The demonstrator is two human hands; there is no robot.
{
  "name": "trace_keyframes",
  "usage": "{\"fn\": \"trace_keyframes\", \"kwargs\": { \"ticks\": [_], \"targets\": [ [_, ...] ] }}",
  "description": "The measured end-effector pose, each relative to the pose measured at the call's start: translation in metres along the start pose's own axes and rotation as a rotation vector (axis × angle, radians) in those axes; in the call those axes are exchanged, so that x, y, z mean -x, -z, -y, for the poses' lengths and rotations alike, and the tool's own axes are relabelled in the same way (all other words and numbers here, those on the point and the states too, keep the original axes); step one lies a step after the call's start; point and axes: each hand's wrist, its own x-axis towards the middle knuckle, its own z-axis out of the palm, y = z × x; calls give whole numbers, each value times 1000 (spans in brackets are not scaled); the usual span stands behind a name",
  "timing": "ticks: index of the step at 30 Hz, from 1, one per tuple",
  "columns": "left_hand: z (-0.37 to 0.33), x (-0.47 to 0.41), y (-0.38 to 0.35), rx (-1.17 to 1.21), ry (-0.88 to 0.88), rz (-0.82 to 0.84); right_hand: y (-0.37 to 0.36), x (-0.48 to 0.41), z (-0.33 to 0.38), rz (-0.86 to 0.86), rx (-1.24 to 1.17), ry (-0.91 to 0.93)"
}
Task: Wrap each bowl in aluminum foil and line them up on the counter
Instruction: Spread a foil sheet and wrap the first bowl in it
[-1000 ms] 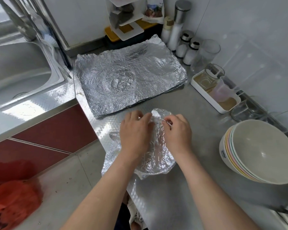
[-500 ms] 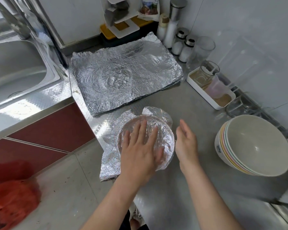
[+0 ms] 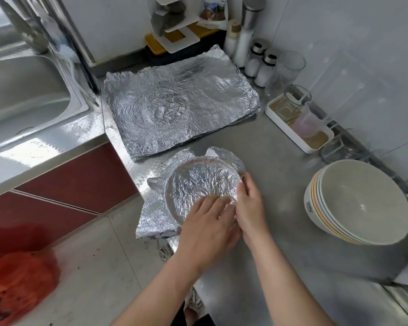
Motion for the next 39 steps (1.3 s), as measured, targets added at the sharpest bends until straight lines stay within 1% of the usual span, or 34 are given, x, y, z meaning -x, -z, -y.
{"fn": "trace_keyframes", "kwargs": {
  "ticks": [2, 4, 5, 7, 9, 15, 19, 23, 26, 30, 34, 39],
  "targets": [
    [0, 6, 0, -27, -12, -41, 7, 1, 5, -90, 111, 32],
    [0, 10, -3, -46, 1, -24, 20, 7, 16, -196, 274, 64],
    [0, 11, -4, -45, 5, -19, 28, 10, 18, -209, 362, 68],
    [0, 11, -5, -38, 6, -13, 38, 17, 28, -145, 493, 33],
    [-1, 10, -5, -27, -3, 1, 40, 21, 30, -100, 566, 3],
    [-3, 12, 6, -45, -8, 55, 36, 22, 34, -102, 662, 43],
    [-2, 14, 3, -50, 20, 71, 33, 21, 33, -92, 674, 67],
    [-2, 10, 4, -45, 38, 48, 31, 22, 33, -75, 648, 92],
    [-2, 9, 8, -57, 36, 58, 32, 24, 30, -73, 590, 116],
    [-6, 4, 6, -61, 91, 92, 37, 28, 31, -52, 491, 114],
    [-13, -6, 4, -84, 111, 105, 38, 26, 32, -47, 519, 95],
    [-9, -11, 4, -86, 63, 114, 36, 22, 31, -53, 564, 98]
  ]
}}
